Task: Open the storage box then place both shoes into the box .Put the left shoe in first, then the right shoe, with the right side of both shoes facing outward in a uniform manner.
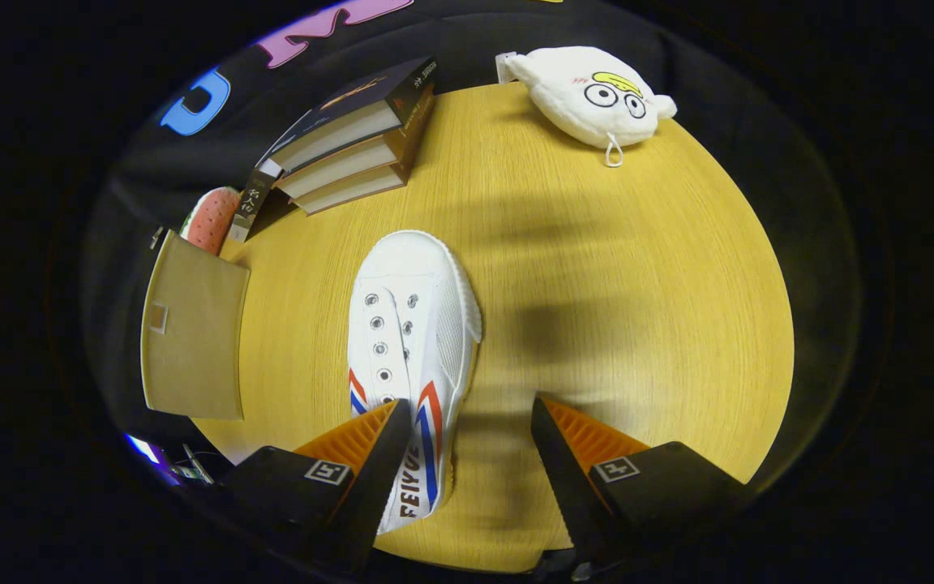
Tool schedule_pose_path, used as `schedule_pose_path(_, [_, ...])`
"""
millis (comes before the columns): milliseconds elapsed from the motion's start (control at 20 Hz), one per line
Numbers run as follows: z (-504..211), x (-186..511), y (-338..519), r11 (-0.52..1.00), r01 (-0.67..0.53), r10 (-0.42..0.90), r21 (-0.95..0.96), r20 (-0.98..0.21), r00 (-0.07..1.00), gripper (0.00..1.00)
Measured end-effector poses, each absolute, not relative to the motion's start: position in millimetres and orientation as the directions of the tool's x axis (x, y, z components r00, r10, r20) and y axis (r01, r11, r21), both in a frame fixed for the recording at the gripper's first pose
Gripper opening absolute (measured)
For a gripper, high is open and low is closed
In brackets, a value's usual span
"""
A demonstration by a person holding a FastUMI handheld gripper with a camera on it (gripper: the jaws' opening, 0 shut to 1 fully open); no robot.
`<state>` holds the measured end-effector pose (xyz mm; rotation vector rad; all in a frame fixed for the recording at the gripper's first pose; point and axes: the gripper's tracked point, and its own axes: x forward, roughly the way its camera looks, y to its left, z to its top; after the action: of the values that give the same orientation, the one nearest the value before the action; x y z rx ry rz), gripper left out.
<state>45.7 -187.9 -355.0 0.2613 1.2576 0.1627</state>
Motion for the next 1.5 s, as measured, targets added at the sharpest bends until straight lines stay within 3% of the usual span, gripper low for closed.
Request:
schedule_pose_path(100, [-360.2,46.6,-183.0,0.958,0.017,0.27,0.287,-0.918,0.289,0.82])
schedule_pose_path(200, [-362.5,51.2,-169.4,0.957,0.027,0.27,0.289,-0.92,0.286,0.82])
schedule_pose_path(350, [-364.1,52.6,-156.1,0.967,-0.072,0.254,0.244,-0.92,0.299,0.77])
schedule_pose_path(550, [-368.0,53.9,-155.6,0.939,0.005,0.33,0.343,-0.907,0.261,0.62])
schedule_pose_path(700, [-361.9,55.4,-158.6,0.916,0.029,0.382,0.401,-0.89,0.249,0.48])
schedule_pose_path(900, [-363.3,53.6,-161.3,0.869,0.101,0.449,0.484,-0.858,0.251,0.21])
schedule_pose_path(1000, [-360.4,53.9,-159.9,0.869,0.098,0.446,0.484,-0.854,0.269,0.15])
schedule_pose_path(1500, [-287.5,41.4,-136.6,0.841,0.016,0.506,0.541,-0.796,0.333,0.14])
